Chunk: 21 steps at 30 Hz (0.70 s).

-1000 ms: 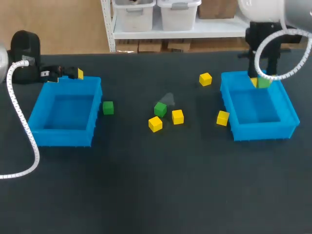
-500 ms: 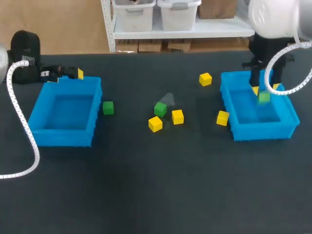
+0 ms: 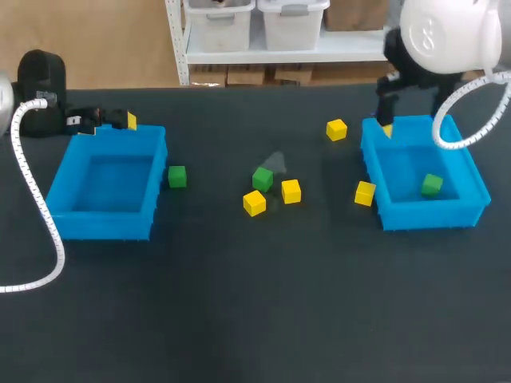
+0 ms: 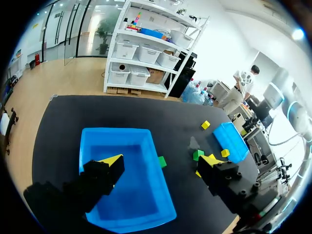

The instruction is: Put the green cubes in the right bin and the yellow cubes in the left bin.

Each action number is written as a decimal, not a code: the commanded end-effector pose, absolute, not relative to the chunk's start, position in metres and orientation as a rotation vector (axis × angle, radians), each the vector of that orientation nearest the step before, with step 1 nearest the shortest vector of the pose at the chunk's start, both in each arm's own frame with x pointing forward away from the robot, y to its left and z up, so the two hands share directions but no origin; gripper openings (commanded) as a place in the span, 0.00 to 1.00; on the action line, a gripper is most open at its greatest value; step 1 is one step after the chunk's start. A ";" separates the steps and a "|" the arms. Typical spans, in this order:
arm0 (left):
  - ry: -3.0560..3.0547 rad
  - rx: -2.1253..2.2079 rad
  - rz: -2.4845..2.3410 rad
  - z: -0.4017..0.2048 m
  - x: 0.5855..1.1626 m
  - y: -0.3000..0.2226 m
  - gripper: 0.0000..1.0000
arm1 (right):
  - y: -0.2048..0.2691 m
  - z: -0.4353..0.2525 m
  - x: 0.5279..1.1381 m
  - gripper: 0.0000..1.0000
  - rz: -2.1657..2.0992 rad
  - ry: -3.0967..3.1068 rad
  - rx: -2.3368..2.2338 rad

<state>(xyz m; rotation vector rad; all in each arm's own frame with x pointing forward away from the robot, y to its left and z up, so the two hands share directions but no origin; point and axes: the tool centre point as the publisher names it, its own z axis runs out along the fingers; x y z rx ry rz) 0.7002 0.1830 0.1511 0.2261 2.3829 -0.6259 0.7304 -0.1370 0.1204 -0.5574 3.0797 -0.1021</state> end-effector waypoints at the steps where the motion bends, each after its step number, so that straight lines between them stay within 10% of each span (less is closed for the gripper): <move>1: 2.376 0.230 -0.634 0.150 0.700 0.184 1.00 | -0.112 0.138 0.724 1.00 0.029 2.573 -0.629; 21: 2.376 0.230 -0.634 0.150 0.700 0.184 1.00 | 0.012 0.131 0.740 1.00 0.182 2.345 -1.182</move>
